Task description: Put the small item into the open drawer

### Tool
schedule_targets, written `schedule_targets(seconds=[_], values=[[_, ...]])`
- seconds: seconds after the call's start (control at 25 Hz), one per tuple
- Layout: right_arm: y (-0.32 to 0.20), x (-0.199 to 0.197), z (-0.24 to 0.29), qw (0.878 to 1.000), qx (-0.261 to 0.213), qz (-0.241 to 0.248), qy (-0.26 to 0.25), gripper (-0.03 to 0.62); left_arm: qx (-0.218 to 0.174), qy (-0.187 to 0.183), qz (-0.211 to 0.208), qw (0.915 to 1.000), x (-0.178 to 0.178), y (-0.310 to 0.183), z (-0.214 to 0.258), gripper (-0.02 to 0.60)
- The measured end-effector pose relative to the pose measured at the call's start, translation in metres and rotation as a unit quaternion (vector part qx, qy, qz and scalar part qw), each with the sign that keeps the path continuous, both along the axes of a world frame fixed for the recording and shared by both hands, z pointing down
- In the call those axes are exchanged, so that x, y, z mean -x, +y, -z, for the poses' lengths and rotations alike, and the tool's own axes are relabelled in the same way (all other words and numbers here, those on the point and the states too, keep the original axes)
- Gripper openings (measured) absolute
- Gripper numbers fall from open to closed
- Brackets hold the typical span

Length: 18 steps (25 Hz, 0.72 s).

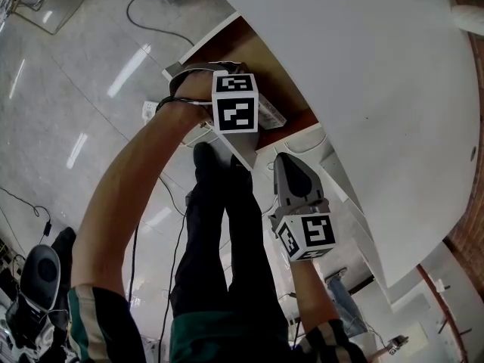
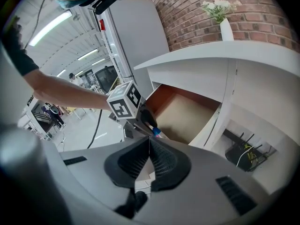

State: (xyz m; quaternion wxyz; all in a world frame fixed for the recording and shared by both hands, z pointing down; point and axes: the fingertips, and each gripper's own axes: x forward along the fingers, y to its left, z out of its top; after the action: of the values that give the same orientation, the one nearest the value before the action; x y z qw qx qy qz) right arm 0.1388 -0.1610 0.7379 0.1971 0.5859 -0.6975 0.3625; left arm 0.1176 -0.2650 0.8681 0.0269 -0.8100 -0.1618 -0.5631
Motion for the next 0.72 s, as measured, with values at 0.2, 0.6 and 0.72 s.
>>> schedule_targets(seconds=[0.2,0.6,0.72], values=[[-0.004,0.002,0.001,1.0,0.001,-0.002,-0.002,0.025,-0.004,-0.007,-0.001,1.0,0.003,-0.005,-0.004,0.148],[-0.019,0.012,0.016,1.0,-0.006,0.004,0.001,0.025,-0.034,0.097,0.091,0.9906,0.002,-0.019,0.051,0.111],[-0.027,0.022,0.027,1.0,-0.012,0.016,0.002,0.025,-0.052,0.122,0.107,0.9854,0.011,-0.021,0.073,0.075]])
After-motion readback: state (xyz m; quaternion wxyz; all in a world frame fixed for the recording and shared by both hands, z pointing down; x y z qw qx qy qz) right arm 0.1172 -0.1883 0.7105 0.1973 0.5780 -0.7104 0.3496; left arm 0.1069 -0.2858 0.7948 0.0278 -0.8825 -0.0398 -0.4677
